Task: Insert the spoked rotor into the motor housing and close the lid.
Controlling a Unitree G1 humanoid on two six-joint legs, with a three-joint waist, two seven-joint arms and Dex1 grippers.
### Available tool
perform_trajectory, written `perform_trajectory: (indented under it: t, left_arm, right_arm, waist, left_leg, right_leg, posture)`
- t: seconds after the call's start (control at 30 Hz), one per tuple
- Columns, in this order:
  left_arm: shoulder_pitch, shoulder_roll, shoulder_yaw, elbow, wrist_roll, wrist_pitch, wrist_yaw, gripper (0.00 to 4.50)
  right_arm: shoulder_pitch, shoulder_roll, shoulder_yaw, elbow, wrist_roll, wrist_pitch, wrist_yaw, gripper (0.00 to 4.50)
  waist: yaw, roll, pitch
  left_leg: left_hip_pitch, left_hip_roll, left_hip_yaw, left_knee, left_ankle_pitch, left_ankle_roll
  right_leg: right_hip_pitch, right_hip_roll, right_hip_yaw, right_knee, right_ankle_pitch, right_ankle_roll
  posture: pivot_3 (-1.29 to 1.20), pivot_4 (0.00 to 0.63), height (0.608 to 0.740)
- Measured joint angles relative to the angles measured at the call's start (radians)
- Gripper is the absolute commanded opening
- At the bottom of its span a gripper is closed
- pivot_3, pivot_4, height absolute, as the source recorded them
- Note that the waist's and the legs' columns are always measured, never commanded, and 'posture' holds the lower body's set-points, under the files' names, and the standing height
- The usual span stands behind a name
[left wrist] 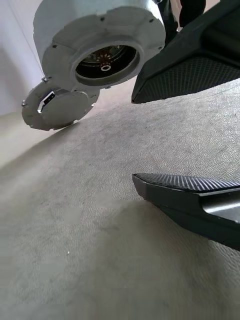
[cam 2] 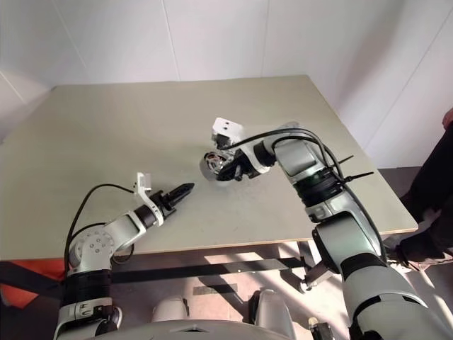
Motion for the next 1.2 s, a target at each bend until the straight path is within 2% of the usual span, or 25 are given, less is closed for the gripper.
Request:
perform_trajectory:
  t: [0.17,0.3,0.67,0.87,1.03,1.2]
  left_arm:
    - [0.038,0.032,0.067,-0.054,-0.034,-0.026,0.008,2.34]
    - [0.098,0.035,0.085,-0.095,-0.055,-0.026,0.022,2.34]
    - [0.188,-0.002,0.059,-0.159,-0.076,-0.038,0.064,2.34]
    - [0.192,-0.006,0.049,-0.176,-0.08,-0.045,0.075,2.34]
    - [0.195,-0.006,0.035,-0.176,-0.08,-0.045,0.083,2.34]
    - [0.183,0.001,0.03,-0.175,-0.081,-0.045,0.084,2.34]
  right_arm:
    - [-0.087,0.144,-0.07,0.147,0.05,0.264,-0.21,0.03]
    - [-0.15,0.238,-0.182,0.283,0.075,0.347,-0.381,0.03]
    - [-0.247,0.345,-0.371,0.43,0.145,0.414,-0.651,0.03]
    - [-0.307,0.446,-0.624,0.515,0.178,0.4,-0.923,0.03]
    - [-0.328,0.467,-0.756,0.567,0.236,0.336,-1.083,0.03]
    - [-0.335,0.466,-0.767,0.584,0.261,0.281,-1.141,1.64]
  waist:
    - [0.002,0.0,0.0]
    - [0.006,0.0,0.0]
    - [0.022,0.001,0.0]
    - [0.021,0.001,0.0]
    - [0.024,0.001,0.0]
    - [0.022,0.001,0.0]
  left_leg:
    - [0.0,0.0,0.0,0.0,0.001,-0.002]
    - [-0.001,0.0,0.0,-0.002,0.001,-0.002]
    - [0.001,0.001,0.0,-0.018,0.005,-0.009]
    - [0.001,0.001,0.0,-0.019,0.006,-0.012]
    - [0.001,0.001,0.0,-0.019,0.006,-0.012]
    - [0.001,0.001,0.0,-0.019,0.006,-0.012]
  right_leg:
    - [-0.001,0.0,0.0,0.0,-0.001,0.001]
    - [-0.002,0.0,0.0,-0.001,0.0,0.0]
    - [-0.003,0.003,0.0,-0.007,0.0,0.0]
    - [-0.004,0.004,0.0,-0.007,0.0,0.0]
    - [-0.004,0.004,0.0,-0.007,-0.001,0.001]
    - [-0.004,0.004,0.0,-0.007,-0.001,0.002]
  posture:
    - [0.0,0.0,0.74]
    - [0.0,0.0,0.74]
    - [0.0,0.0,0.74]
    - [0.0,0.0,0.74]
    - [0.0,0.0,0.74]
    - [0.0,0.0,0.74]
